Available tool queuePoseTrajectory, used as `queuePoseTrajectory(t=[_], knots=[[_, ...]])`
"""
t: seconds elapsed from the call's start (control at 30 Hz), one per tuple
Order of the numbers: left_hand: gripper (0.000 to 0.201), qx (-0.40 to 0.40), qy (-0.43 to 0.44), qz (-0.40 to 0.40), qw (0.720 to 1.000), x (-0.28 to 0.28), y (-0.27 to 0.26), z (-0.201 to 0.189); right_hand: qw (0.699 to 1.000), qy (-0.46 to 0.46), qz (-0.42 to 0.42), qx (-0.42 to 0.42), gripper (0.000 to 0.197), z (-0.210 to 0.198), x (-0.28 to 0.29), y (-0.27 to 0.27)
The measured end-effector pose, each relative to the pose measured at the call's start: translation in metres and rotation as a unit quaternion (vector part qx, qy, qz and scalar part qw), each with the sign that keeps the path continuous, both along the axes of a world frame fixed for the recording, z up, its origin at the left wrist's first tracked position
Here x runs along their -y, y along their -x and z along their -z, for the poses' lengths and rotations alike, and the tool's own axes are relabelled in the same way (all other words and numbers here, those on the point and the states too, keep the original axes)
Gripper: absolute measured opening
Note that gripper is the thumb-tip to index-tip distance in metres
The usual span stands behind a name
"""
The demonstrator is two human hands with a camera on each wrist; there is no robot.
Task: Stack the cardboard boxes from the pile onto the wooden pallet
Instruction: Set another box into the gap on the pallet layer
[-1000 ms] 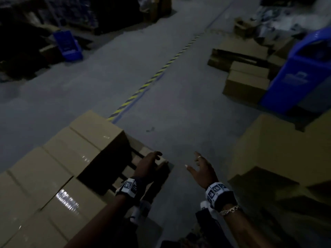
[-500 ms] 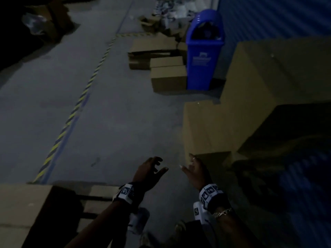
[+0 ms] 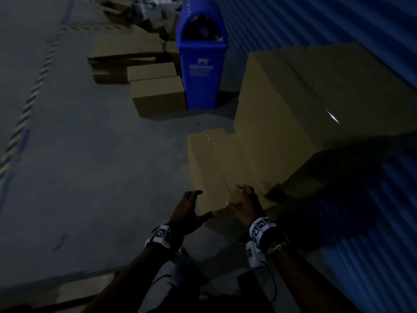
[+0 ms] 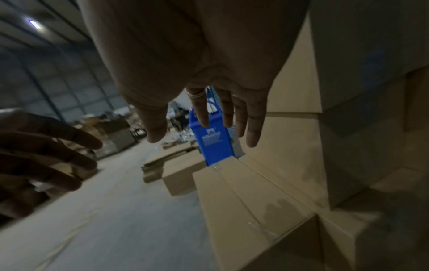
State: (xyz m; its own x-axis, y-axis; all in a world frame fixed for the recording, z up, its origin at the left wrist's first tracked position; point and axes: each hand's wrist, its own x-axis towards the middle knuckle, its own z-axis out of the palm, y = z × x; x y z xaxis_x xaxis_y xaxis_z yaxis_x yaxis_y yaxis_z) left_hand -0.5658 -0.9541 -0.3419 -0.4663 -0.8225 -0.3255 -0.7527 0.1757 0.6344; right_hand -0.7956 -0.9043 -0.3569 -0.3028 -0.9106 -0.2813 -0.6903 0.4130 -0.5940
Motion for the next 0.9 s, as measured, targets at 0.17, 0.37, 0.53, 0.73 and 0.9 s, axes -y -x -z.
queuePoseTrajectory(t=[0.17,0.37,0.53,0.73,0.9], knots=[[0.1,0.01,-0.031,0.0,0.999,0.059,0.029,0.037,0.999,-0.044,-0.001,-0.022,0.082,0.035,0.059,0.035],[0.108,0.042,-0.092,0.003,0.995,0.084,0.066,0.101,0.995,-0.093,0.029,0.002,0.089,0.09,0.094,0.078],[0.111,0.044,-0.125,-0.053,0.99,0.08,0.093,0.173,0.985,-0.169,-0.014,-0.02,0.087,0.149,0.116,0.114],[0.119,0.003,-0.105,-0.095,0.99,0.089,0.125,0.241,0.975,-0.218,-0.031,-0.04,0.088,0.205,0.124,0.137],[0.114,-0.011,-0.061,-0.102,0.993,0.093,0.142,0.27,0.975,-0.213,-0.039,-0.054,0.09,0.236,0.121,0.134]])
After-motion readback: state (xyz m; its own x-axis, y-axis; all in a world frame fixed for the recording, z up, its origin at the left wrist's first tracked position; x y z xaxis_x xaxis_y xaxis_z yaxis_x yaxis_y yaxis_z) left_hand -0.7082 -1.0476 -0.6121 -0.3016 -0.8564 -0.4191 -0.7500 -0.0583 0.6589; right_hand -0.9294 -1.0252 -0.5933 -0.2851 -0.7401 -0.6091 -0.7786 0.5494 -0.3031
